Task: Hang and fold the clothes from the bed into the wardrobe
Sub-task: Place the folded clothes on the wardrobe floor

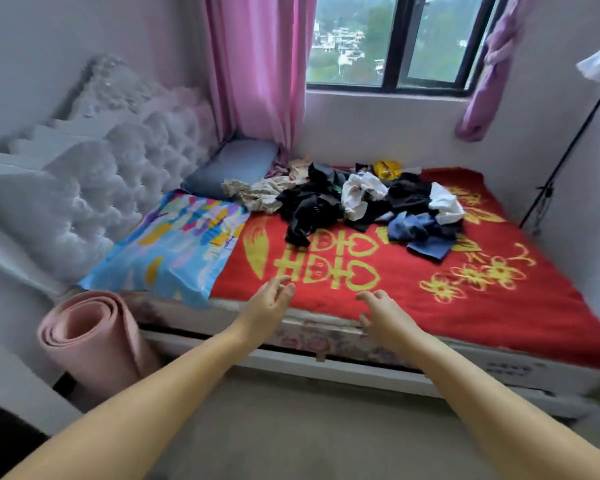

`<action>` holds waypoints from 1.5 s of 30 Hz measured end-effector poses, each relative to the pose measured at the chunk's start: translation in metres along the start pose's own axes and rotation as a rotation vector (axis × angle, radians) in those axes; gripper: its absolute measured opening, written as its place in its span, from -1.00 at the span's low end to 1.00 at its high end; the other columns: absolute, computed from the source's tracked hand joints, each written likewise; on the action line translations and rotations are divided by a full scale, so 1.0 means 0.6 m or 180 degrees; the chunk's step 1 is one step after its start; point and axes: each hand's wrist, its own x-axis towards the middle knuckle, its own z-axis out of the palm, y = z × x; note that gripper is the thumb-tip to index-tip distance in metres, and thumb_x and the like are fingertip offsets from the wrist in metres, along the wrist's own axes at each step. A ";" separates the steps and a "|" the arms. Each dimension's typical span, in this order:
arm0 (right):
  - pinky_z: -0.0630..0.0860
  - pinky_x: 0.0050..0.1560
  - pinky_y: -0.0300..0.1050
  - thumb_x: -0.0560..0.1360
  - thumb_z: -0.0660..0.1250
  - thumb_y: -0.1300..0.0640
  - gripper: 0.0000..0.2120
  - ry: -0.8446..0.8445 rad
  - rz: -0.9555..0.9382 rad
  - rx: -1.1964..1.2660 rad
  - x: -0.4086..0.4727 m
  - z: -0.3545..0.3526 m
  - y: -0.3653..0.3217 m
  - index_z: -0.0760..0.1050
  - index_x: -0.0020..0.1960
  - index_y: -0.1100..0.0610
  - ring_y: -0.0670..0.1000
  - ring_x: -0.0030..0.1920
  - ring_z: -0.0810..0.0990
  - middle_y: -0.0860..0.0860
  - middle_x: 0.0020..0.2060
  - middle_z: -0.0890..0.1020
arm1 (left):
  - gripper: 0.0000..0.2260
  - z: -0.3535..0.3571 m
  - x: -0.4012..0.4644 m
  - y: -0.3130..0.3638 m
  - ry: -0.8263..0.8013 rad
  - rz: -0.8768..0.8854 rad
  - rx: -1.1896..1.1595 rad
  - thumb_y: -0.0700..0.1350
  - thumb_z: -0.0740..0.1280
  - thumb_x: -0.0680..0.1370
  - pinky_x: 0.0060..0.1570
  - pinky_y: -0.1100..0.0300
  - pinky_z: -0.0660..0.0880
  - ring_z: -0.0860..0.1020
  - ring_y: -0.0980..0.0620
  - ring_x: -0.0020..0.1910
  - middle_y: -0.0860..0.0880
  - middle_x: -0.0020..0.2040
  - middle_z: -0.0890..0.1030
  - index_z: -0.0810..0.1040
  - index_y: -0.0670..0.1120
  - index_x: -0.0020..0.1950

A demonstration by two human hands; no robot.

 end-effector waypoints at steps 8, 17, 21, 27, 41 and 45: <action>0.51 -0.02 0.00 0.60 0.12 0.09 -0.57 0.0169 0.0568 -0.0084 0.046 -0.081 0.202 0.24 0.46 0.06 0.08 0.04 0.49 0.10 0.30 0.34 | -0.57 0.152 0.170 0.073 -0.0326 0.0143 0.0840 0.06 0.17 0.63 0.29 0.01 0.39 0.38 -0.01 0.33 -0.07 0.37 0.40 0.27 -0.06 0.47; 0.29 0.35 0.11 0.58 0.17 -0.16 -0.48 0.0201 0.0348 -0.0454 0.176 -0.064 0.258 0.22 0.49 -0.04 0.07 0.46 0.18 0.03 0.46 0.25 | -0.58 0.210 0.338 0.042 -0.0367 0.0062 0.0827 0.05 0.18 0.63 0.23 0.08 0.40 0.38 -0.01 0.32 -0.08 0.36 0.40 0.28 -0.07 0.46; 0.27 0.36 0.12 0.58 0.16 -0.16 -0.47 0.0067 0.0305 -0.0597 0.283 -0.070 0.276 0.17 0.51 -0.05 0.07 0.47 0.16 0.04 0.48 0.22 | -0.61 0.191 0.442 0.004 -0.0267 0.0023 0.0732 0.04 0.18 0.63 0.12 0.17 0.38 0.40 0.03 0.26 -0.07 0.31 0.42 0.31 -0.05 0.43; 0.26 0.37 0.08 0.59 0.13 -0.17 -0.46 0.0031 0.0369 -0.0549 0.476 -0.101 0.285 0.15 0.52 -0.04 0.05 0.48 0.15 0.03 0.48 0.22 | -0.62 0.124 0.639 -0.040 -0.0148 -0.0281 0.0616 0.05 0.18 0.62 0.03 0.14 0.44 0.45 0.06 0.12 -0.03 0.23 0.44 0.32 -0.02 0.42; 0.26 0.34 0.09 0.60 0.12 -0.09 -0.49 -0.0336 0.0234 -0.0556 0.805 -0.171 0.372 0.15 0.51 -0.02 0.10 0.45 0.18 0.06 0.47 0.21 | -0.63 0.186 0.958 -0.054 -0.0200 -0.0557 0.0402 0.01 0.20 0.62 -0.12 0.28 0.37 0.46 0.11 0.06 -0.01 0.20 0.45 0.34 -0.02 0.42; 0.31 0.32 0.08 0.60 0.13 -0.07 -0.50 -0.0415 0.0104 -0.0615 0.898 -0.197 0.413 0.16 0.50 -0.01 0.10 0.44 0.20 0.06 0.46 0.23 | -0.64 0.210 1.030 -0.055 -0.0175 -0.0692 0.0431 0.01 0.19 0.62 -0.08 0.27 0.34 0.44 0.12 0.08 0.02 0.20 0.43 0.33 -0.01 0.41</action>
